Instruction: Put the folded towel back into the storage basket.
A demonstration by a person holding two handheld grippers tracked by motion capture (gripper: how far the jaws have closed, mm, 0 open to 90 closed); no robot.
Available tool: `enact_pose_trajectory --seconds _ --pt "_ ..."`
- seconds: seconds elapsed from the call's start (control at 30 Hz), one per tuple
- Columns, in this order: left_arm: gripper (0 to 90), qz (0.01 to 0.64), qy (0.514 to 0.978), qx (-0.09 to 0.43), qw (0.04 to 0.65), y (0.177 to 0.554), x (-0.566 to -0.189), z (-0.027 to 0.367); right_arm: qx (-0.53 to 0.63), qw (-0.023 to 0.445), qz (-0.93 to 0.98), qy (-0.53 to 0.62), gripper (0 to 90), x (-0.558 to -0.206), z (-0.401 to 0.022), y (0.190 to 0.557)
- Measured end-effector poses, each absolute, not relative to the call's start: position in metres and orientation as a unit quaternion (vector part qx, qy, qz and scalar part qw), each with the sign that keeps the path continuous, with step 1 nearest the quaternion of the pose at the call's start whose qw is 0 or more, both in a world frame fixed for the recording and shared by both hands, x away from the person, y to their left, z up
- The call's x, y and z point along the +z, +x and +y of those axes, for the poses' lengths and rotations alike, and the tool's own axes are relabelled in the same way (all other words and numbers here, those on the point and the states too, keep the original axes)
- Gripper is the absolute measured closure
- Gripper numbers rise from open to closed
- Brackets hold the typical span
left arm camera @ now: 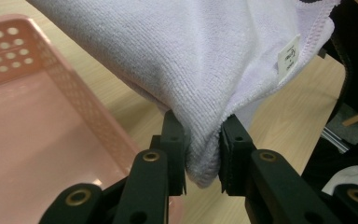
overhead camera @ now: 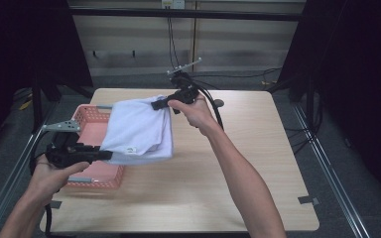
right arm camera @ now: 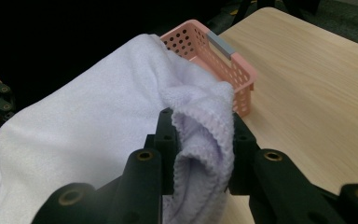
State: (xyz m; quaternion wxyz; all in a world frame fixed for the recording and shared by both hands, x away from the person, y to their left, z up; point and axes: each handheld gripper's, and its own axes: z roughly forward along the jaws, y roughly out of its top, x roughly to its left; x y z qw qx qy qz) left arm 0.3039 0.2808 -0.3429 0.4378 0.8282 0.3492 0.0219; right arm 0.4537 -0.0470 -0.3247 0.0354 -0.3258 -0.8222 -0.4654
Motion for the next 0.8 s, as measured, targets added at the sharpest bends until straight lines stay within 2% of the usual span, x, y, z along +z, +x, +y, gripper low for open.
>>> enact_pose_trajectory --seconds 0.8 --pt "76.2 0.416 0.801 0.051 0.428 0.309 -0.345 0.358 -0.457 0.057 -0.83 -0.315 71.5 -0.332 0.036 0.478"
